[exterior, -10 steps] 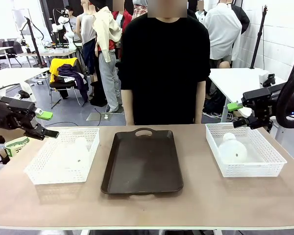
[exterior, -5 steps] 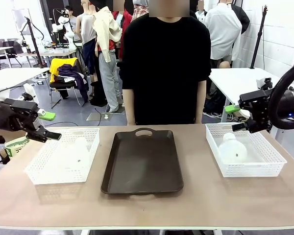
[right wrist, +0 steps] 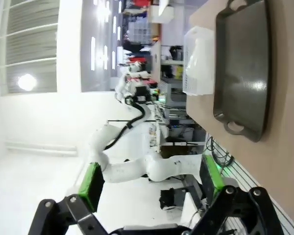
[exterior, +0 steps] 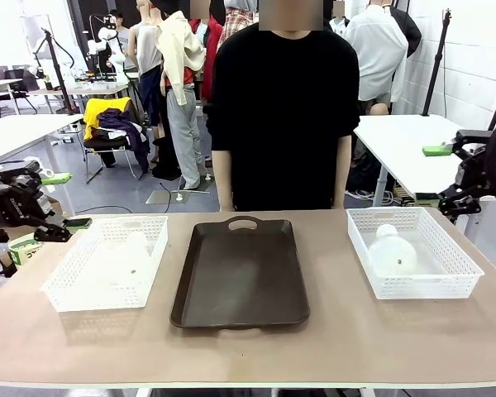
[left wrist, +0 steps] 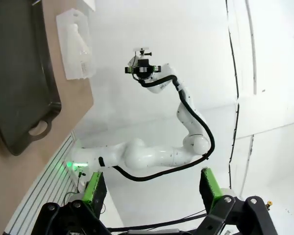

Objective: Prepare the laboratory tools.
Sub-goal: Pick up the Big flask that the person points to.

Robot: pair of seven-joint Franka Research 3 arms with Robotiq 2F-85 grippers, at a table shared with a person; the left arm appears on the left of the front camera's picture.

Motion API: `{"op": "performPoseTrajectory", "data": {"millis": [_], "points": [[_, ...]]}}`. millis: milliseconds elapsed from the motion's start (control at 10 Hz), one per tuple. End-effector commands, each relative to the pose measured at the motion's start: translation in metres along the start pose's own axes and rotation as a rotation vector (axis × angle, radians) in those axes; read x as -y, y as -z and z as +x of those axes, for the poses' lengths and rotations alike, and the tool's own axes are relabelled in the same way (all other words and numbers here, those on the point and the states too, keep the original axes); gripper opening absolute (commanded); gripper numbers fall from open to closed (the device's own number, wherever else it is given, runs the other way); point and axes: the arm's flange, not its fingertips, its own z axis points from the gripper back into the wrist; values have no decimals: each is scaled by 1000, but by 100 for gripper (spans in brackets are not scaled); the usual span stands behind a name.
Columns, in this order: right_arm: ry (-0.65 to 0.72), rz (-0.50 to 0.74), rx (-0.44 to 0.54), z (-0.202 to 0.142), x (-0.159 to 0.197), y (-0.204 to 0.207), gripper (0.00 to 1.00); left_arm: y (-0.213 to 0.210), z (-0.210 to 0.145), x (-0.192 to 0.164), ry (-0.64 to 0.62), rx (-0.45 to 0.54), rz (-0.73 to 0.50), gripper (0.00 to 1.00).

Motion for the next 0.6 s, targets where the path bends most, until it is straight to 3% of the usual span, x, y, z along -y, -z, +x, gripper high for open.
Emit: {"op": "performPoseTrajectory", "data": {"millis": [0, 300, 400, 500], "points": [[18, 30, 15, 10, -3, -2, 100, -6, 3, 8, -41, 31, -3, 100], [30, 56, 5, 11, -1, -3, 100, -9, 4, 7, -51, 49, 42, 100], [7, 161, -45, 11, -1, 0, 100, -8, 5, 6, -48, 62, 72, 100], [12, 25, 11, 6, 3, -7, 100, -12, 1, 1, -38, 38, 20, 100]]}}
